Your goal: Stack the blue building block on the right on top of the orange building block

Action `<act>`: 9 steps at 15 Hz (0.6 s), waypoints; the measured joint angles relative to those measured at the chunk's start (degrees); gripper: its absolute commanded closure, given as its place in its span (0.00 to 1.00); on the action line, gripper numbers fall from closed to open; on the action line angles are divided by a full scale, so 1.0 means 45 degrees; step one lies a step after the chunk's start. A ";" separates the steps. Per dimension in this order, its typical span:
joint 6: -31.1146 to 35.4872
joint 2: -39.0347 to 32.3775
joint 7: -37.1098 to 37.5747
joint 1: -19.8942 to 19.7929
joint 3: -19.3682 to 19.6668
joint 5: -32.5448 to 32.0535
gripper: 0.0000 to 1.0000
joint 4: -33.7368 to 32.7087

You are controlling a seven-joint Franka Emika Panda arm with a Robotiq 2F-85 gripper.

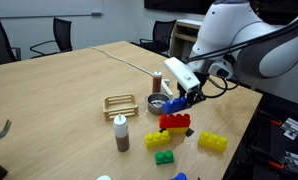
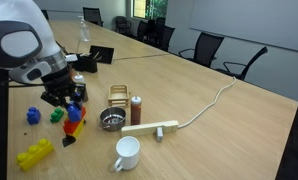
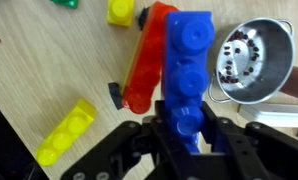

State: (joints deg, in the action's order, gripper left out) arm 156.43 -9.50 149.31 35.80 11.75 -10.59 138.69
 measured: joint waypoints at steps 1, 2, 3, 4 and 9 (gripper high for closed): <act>0.0050 -0.0174 0.0002 0.0583 0.0248 0.0234 0.90 -0.0012; 0.0131 -0.0349 0.0002 0.1193 0.0610 0.0447 0.90 -0.0052; 0.0219 -0.0507 0.0002 0.1763 0.1048 0.0616 0.90 -0.0094; 0.0276 -0.0639 0.0001 0.2361 0.1590 0.0778 0.90 -0.0175; 0.0365 -0.1221 -0.0012 0.5363 0.4574 0.1769 0.90 -0.0409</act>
State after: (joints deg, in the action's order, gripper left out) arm 158.07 -15.00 149.25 59.93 32.33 -2.63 136.85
